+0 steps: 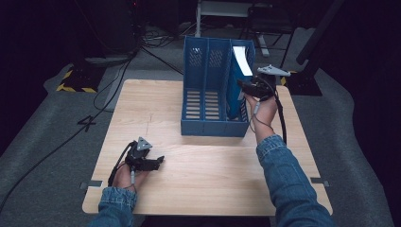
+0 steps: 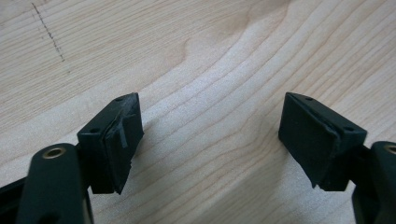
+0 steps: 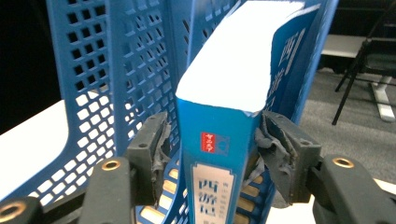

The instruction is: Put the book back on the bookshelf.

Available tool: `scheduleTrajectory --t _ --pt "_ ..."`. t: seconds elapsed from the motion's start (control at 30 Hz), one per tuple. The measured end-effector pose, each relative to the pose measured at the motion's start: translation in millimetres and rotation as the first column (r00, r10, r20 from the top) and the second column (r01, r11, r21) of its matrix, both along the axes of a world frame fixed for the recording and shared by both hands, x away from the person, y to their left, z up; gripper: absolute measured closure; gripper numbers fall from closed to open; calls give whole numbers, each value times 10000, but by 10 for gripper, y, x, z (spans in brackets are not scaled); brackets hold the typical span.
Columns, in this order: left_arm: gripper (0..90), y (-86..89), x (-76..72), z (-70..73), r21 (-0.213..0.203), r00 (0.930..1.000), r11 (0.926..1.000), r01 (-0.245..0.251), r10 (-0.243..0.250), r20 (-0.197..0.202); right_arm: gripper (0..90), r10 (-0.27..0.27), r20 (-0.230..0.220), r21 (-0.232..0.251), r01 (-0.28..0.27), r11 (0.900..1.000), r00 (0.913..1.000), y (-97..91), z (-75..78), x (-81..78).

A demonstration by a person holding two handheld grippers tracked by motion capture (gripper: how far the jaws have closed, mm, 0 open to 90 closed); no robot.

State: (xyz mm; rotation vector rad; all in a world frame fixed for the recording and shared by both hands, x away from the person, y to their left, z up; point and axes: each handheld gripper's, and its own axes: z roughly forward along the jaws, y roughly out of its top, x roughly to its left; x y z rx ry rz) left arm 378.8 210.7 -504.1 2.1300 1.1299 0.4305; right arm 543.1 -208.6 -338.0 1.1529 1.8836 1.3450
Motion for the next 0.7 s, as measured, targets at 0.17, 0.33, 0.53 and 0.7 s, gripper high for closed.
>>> scheduleTrajectory --t 0.17,0.33,0.53,0.7 --pt "219 35 3 2 36 9994 9994 341 -342 33 430 608 117 171 -610 9980 9981 -123 99 -178" --pt "219 47 7 4 39 9989 9989 470 -470 24 418 1113 257 -176 -1108 9937 9935 -273 208 -406" --pt "215 83 10 -1 19 9965 9965 831 -832 36 388 1772 -162 -621 -1778 9821 9840 -444 312 -651" --pt "215 128 16 2 82 9933 9933 1149 -1150 67 365 2208 -200 -1030 -2217 9697 9751 -563 323 -894"
